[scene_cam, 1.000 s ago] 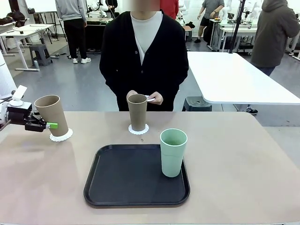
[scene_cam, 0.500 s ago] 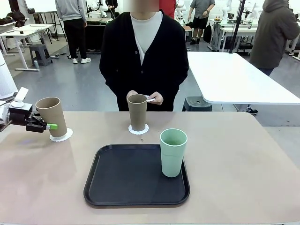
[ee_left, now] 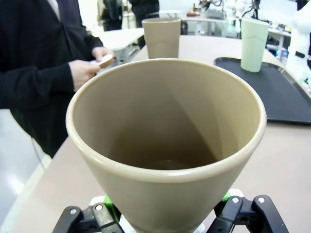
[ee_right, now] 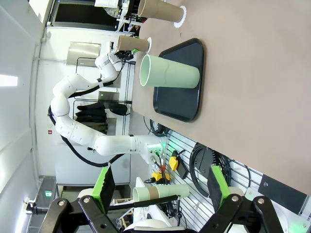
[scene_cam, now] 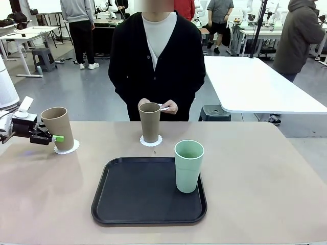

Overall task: Place coasters on the table and set cups on them.
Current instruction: Take one Reusable plastic cup from the Flat Tray and place it on a coaster set by the human.

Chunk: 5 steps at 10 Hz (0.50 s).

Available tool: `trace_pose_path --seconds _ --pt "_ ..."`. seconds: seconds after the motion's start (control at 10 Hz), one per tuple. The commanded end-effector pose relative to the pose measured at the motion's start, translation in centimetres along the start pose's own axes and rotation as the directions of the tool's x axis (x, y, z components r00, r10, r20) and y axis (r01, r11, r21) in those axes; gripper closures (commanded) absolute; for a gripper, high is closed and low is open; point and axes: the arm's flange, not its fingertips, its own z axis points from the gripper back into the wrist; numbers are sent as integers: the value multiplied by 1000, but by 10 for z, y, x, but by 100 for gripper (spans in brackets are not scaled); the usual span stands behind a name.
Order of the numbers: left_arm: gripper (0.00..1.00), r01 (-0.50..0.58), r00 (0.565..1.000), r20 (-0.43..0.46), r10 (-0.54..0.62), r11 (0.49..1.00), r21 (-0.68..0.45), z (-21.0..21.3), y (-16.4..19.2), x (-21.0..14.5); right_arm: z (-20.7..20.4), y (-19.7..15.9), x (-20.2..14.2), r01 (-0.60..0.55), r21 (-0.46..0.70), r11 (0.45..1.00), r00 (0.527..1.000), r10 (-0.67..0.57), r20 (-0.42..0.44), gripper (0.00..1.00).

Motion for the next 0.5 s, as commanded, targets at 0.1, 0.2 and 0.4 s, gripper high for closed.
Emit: trace_pose_path --seconds 0.1,0.2,0.4 --pt "16 -41 999 -9 41 999 -26 1 3 2 0 0 2 -18 26 999 1000 17 14 0" --pt "16 -49 999 -7 49 998 -33 1 3 2 0 0 2 -18 26 999 1000 17 14 0" --pt "16 -50 999 -11 50 998 -29 1 2 1 0 0 2 -18 26 999 1000 17 14 0"
